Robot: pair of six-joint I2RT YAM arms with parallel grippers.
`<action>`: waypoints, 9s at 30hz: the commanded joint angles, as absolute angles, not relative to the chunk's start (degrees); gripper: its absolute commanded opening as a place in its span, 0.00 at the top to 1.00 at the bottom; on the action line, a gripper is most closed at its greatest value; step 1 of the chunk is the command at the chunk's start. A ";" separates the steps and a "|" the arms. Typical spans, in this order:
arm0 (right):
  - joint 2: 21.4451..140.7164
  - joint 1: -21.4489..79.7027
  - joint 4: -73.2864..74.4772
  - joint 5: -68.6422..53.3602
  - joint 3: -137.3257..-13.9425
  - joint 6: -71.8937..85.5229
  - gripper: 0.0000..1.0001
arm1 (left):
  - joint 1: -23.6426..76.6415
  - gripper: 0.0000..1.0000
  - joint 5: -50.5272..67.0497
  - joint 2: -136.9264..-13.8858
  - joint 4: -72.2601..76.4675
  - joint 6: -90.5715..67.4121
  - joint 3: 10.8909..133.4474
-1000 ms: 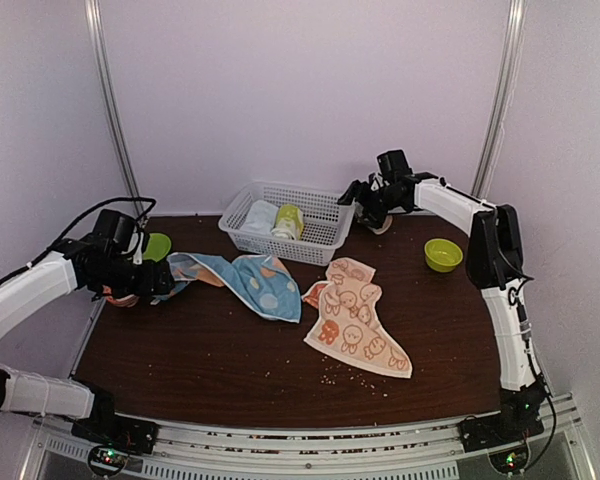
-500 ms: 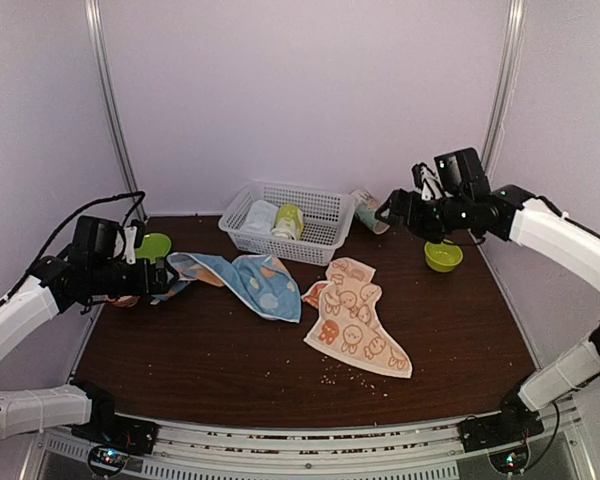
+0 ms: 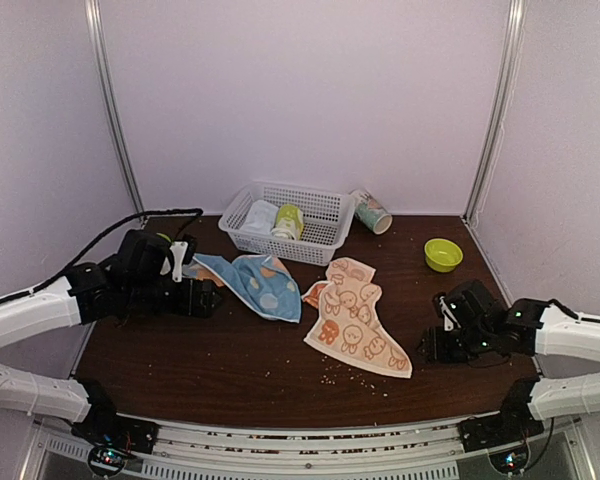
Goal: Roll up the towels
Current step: Pick up the towel from the center of the board, then adjust the towel at the center of the board, then pick up the towel from the center of the board, then flatten out the towel at the center of the board.
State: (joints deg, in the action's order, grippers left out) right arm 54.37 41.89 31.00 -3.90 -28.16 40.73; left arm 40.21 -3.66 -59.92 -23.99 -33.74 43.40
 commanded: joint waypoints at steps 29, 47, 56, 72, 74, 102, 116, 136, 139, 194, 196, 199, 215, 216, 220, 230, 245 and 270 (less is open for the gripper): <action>44.19 47.11 36.13 -3.94 -54.63 38.74 1.00 | 53.57 0.04 -20.10 -53.71 -28.21 -40.63 43.96; 47.30 51.24 29.58 -10.27 -67.39 40.78 1.00 | 53.53 0.03 -21.07 -53.00 -29.23 -39.96 45.29; 65.05 65.01 37.13 -9.07 -94.09 27.96 1.00 | 53.53 0.03 -24.68 -51.73 -33.73 -37.33 49.98; 49.38 62.67 45.45 16.11 -71.65 22.90 1.00 | 53.66 0.03 -13.51 -56.04 -23.77 -33.13 44.69; 46.17 61.92 43.57 16.79 -63.06 25.89 1.00 | 53.90 0.03 -11.58 -58.09 -21.64 -33.40 43.25; 43.98 58.29 33.70 16.30 -42.67 35.09 1.00 | 88.61 0.26 -5.42 -76.98 -24.92 -25.47 51.65; 47.76 57.19 28.49 13.11 -39.18 36.84 1.00 | 89.58 0.34 14.92 -87.80 -25.04 -12.34 54.48; 48.71 49.89 23.79 10.64 -32.61 44.70 1.00 | 92.28 0.27 1.85 -100.12 -23.66 -7.60 60.68; 48.60 49.09 23.64 10.14 -32.23 44.51 1.00 | 92.29 0.31 0.88 -100.74 -23.82 -7.30 61.25; 37.47 43.16 45.43 2.22 -58.54 17.98 1.00 | 68.67 1.00 -25.04 -53.51 -27.60 -11.57 63.72; 34.44 43.15 46.22 -0.61 -59.51 16.86 1.00 | 68.73 1.00 -22.23 -50.81 -27.97 -10.95 62.94; 31.52 43.14 47.62 -7.53 -61.33 15.32 1.00 | 68.72 1.00 -17.43 -47.78 -30.03 -11.25 62.67; 34.92 41.90 37.84 -0.68 -49.66 24.32 1.00 | 65.66 1.00 -6.53 -52.77 -20.13 -13.32 52.92; 36.14 40.79 36.83 0.74 -48.20 25.40 1.00 | 64.13 1.00 -4.75 -55.19 -18.74 -13.74 52.27; 39.64 36.36 32.13 5.10 -43.43 27.93 1.00 | 58.10 1.00 -1.01 -62.93 -14.06 -14.93 50.64; 40.43 34.62 34.68 0.86 -46.30 20.84 1.00 | 54.23 1.00 -0.73 -61.88 -19.22 -12.09 54.30; 25.47 34.81 48.43 -14.51 -58.47 21.22 1.00 | 61.01 1.00 7.77 -41.78 -25.27 -19.14 49.72; 61.28 26.78 18.92 6.46 -40.14 32.68 1.00 | 45.75 1.00 -4.31 -75.89 -5.54 -16.80 50.10</action>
State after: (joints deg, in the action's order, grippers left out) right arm 58.61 27.49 23.90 3.33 -38.02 32.75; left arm 47.48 1.08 -75.31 -9.85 -17.54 48.07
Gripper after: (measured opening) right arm 0.021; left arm 0.025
